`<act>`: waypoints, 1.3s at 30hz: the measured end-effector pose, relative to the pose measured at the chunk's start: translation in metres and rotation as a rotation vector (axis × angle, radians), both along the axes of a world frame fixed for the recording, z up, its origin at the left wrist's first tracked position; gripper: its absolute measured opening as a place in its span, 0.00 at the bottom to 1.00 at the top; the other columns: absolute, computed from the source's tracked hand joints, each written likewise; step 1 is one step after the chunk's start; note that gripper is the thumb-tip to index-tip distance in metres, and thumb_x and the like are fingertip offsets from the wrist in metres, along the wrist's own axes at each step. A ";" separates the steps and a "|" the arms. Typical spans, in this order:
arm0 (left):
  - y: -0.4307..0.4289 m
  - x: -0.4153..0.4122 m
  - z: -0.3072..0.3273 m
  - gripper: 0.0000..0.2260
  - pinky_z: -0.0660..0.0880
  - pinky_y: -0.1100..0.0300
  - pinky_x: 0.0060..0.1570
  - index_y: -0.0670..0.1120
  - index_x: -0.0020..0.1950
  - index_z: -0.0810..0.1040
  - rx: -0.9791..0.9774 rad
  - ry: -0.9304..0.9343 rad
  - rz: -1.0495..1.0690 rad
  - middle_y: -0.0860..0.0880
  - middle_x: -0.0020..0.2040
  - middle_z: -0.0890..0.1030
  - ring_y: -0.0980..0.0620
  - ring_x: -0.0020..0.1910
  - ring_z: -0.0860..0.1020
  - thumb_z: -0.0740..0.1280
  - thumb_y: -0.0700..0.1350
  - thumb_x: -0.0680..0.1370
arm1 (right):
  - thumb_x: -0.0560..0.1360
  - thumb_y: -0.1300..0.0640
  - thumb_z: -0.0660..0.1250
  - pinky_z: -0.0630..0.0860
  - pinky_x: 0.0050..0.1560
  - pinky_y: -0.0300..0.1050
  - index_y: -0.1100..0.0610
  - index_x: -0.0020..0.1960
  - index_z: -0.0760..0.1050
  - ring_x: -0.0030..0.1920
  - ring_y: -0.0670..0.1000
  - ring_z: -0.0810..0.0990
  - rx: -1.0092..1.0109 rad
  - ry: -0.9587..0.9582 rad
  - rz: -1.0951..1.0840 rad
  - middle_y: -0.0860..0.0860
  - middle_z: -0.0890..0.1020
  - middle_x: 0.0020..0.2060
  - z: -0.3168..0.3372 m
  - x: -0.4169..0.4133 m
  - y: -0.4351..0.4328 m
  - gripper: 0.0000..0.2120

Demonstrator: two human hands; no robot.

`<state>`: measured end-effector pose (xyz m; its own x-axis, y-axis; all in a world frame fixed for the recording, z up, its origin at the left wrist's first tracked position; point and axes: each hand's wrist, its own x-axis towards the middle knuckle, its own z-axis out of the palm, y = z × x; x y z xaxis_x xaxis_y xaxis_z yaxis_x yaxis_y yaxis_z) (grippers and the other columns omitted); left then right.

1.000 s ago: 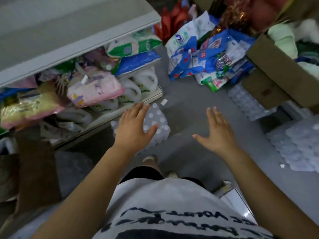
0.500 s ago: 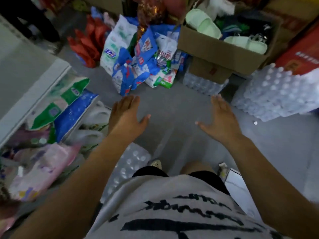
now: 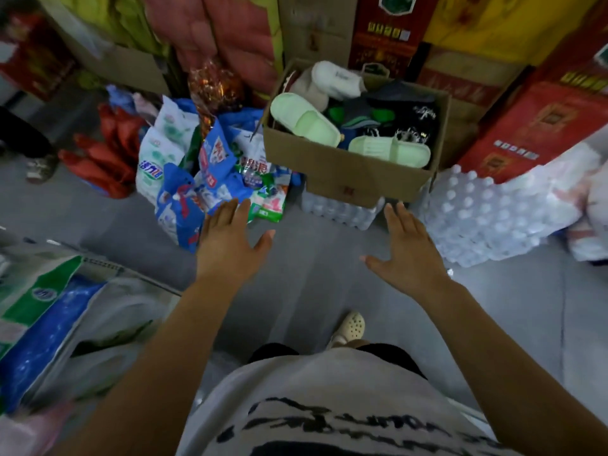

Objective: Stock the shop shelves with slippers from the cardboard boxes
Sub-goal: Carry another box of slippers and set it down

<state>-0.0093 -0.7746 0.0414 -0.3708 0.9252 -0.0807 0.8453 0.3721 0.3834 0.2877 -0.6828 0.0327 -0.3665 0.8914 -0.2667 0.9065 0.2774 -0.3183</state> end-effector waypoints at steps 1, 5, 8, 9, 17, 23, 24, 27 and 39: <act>0.015 0.009 0.003 0.35 0.58 0.40 0.77 0.45 0.81 0.62 0.014 -0.007 0.022 0.43 0.79 0.65 0.41 0.79 0.60 0.68 0.58 0.79 | 0.75 0.35 0.69 0.55 0.79 0.59 0.54 0.83 0.43 0.82 0.57 0.49 0.009 0.003 0.028 0.54 0.47 0.83 0.002 0.006 0.021 0.51; 0.067 0.027 0.005 0.35 0.60 0.39 0.76 0.45 0.80 0.63 0.049 -0.055 0.132 0.41 0.79 0.65 0.40 0.78 0.61 0.70 0.57 0.79 | 0.75 0.39 0.70 0.57 0.77 0.64 0.57 0.83 0.48 0.81 0.60 0.52 0.055 0.016 0.116 0.57 0.52 0.82 0.007 0.014 0.105 0.48; 0.094 0.020 0.007 0.34 0.64 0.36 0.73 0.44 0.79 0.65 0.069 -0.022 0.181 0.40 0.77 0.67 0.39 0.77 0.63 0.70 0.57 0.78 | 0.76 0.40 0.69 0.55 0.79 0.61 0.55 0.83 0.46 0.81 0.59 0.51 0.037 0.025 0.145 0.56 0.49 0.82 0.005 0.001 0.153 0.47; 0.101 0.016 0.008 0.34 0.64 0.36 0.72 0.44 0.79 0.65 0.066 -0.006 0.198 0.40 0.77 0.68 0.38 0.77 0.64 0.70 0.58 0.78 | 0.76 0.39 0.69 0.54 0.79 0.59 0.54 0.83 0.45 0.81 0.58 0.50 0.028 0.039 0.153 0.55 0.48 0.83 0.005 -0.006 0.168 0.48; 0.190 -0.007 -0.006 0.34 0.64 0.39 0.74 0.43 0.79 0.65 0.019 -0.058 0.279 0.41 0.78 0.67 0.40 0.78 0.62 0.69 0.58 0.78 | 0.77 0.40 0.70 0.55 0.79 0.54 0.56 0.83 0.49 0.81 0.56 0.52 -0.008 0.111 0.155 0.54 0.52 0.82 -0.010 -0.048 0.263 0.46; 0.272 -0.004 -0.017 0.31 0.69 0.42 0.68 0.40 0.74 0.71 -0.077 -0.108 0.171 0.38 0.70 0.75 0.36 0.70 0.71 0.69 0.57 0.77 | 0.77 0.40 0.69 0.57 0.78 0.55 0.55 0.83 0.49 0.81 0.58 0.52 -0.024 0.028 0.116 0.54 0.51 0.82 -0.018 -0.039 0.336 0.45; 0.284 -0.003 -0.020 0.30 0.69 0.43 0.66 0.40 0.73 0.72 -0.101 -0.112 0.163 0.38 0.69 0.75 0.36 0.69 0.71 0.68 0.57 0.78 | 0.77 0.40 0.69 0.57 0.79 0.55 0.55 0.83 0.48 0.81 0.58 0.52 -0.034 0.020 0.105 0.54 0.50 0.83 -0.019 -0.035 0.349 0.45; 0.309 0.006 -0.027 0.30 0.69 0.42 0.68 0.40 0.73 0.72 -0.174 -0.120 0.197 0.39 0.71 0.74 0.37 0.70 0.71 0.68 0.57 0.78 | 0.78 0.40 0.67 0.58 0.77 0.56 0.54 0.83 0.48 0.81 0.58 0.52 -0.052 0.027 0.080 0.52 0.50 0.83 -0.024 -0.026 0.387 0.44; 0.377 0.135 -0.086 0.33 0.69 0.45 0.68 0.43 0.78 0.65 -0.459 -0.262 0.678 0.41 0.74 0.71 0.39 0.71 0.71 0.63 0.63 0.80 | 0.80 0.43 0.66 0.71 0.66 0.55 0.57 0.81 0.56 0.73 0.62 0.69 -0.209 0.008 0.387 0.59 0.67 0.76 -0.062 -0.001 0.573 0.37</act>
<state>0.1261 -0.3979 -0.0443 -0.7488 0.3655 -0.5530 0.2897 0.9308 0.2230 0.2863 -0.1103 -0.0291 -0.6655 0.6152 -0.4226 0.7458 0.5246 -0.4106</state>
